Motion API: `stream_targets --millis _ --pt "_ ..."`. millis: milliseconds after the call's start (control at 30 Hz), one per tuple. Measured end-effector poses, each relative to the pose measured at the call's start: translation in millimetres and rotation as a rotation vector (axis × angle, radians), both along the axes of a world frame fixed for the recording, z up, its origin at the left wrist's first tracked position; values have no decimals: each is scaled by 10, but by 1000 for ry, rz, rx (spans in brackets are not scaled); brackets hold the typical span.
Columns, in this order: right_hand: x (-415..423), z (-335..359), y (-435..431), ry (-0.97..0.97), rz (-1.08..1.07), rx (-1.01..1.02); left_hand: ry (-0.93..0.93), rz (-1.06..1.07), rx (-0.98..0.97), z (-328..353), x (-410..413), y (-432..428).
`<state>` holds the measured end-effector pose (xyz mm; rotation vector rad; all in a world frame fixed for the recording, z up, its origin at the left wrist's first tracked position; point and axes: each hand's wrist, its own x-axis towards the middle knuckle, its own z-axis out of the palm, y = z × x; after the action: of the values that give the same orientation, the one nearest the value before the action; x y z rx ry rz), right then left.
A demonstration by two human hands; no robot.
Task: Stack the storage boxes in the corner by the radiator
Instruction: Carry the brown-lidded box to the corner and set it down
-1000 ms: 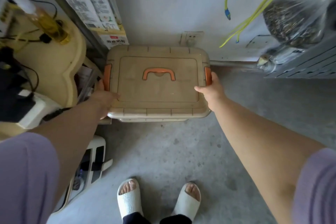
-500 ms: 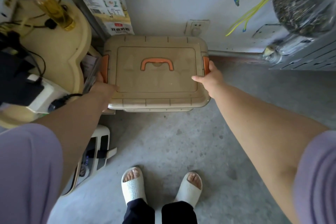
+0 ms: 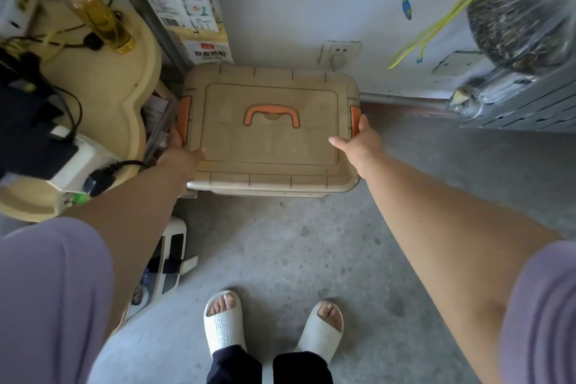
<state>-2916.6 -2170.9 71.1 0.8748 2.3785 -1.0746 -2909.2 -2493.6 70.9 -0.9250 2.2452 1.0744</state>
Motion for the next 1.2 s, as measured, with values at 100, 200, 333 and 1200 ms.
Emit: stream_targets --millis 100,200,333,1200 --pt "-2 59 -26 -34 24 20 -3 -26 -11 -2 20 -2" --pt "28 167 -93 -98 50 98 -44 -98 -167 73 3 77" --pt "99 493 -183 -77 116 128 -133 -159 -228 394 53 241" --pt "1029 4838 237 146 212 124 267 -934 -38 4611 392 1488"
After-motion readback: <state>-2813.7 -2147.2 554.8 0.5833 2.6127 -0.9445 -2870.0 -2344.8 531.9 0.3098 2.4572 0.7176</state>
